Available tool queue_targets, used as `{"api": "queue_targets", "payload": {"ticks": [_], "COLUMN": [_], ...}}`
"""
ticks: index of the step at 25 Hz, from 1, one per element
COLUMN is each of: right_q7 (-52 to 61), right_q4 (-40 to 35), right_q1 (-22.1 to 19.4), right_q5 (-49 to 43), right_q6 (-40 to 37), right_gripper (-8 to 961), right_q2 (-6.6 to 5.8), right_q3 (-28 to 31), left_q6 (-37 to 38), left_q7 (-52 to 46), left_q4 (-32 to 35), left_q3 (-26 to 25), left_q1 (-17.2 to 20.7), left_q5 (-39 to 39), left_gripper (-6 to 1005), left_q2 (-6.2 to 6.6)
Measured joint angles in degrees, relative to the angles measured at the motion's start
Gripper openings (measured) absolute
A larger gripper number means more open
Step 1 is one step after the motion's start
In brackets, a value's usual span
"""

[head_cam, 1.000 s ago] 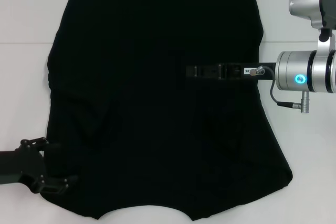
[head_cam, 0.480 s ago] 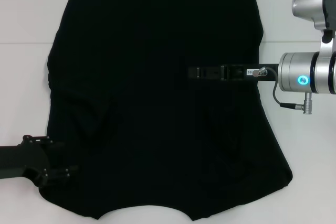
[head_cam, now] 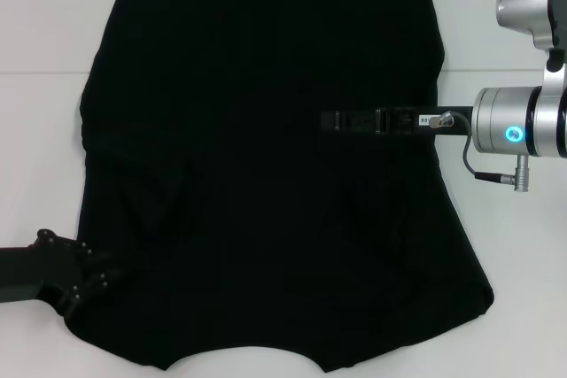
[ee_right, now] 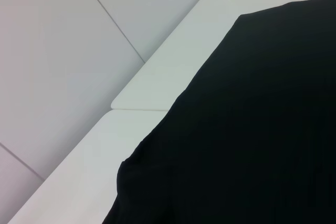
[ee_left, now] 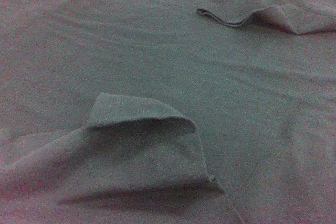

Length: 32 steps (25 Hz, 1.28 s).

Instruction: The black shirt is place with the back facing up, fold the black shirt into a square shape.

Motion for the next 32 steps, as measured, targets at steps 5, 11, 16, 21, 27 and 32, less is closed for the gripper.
{"api": "queue_targets", "payload": {"ticks": [5,11,16,21,27,32], "right_q7": [-0.09,0.52,1.89,2.29,5.10,8.57], "right_q4": [0.00,0.00,-0.01,-0.27,-0.34,-0.01], "right_q1": [-0.20,-0.53,-2.25,-5.55,-8.89,-11.83], "right_q5": [0.07,-0.09,-0.46,-0.33,-0.66,-4.93], "right_q6": [0.12,-1.38,-4.04,-7.97,-12.84,-15.90], "right_gripper": [789,789,790,769,744,723], "right_q2": [-0.03,-0.98,-2.88,-5.05,-8.05,-11.32], "right_q3": [0.07,0.06,-0.19,0.56,0.69,0.78], "left_q6": [0.00,0.68,1.26,1.98,4.23,5.19], "left_q7": [-0.02,-1.53,-1.76,-2.21,-2.83,-2.90], "left_q4": [-0.04,0.57,0.47,0.29,-0.08,-1.35], "left_q3": [-0.06,-2.37,-6.90,-11.12,-15.04,-16.91], "left_q1": [0.01,0.84,1.56,2.65,3.38,4.33], "left_q5": [-0.04,-1.23,-2.18,-3.81,-5.95,-7.29], "left_gripper": [209,50,19,19,19,20], "left_q2": [0.02,0.04,0.03,0.04,0.00,0.01]}}
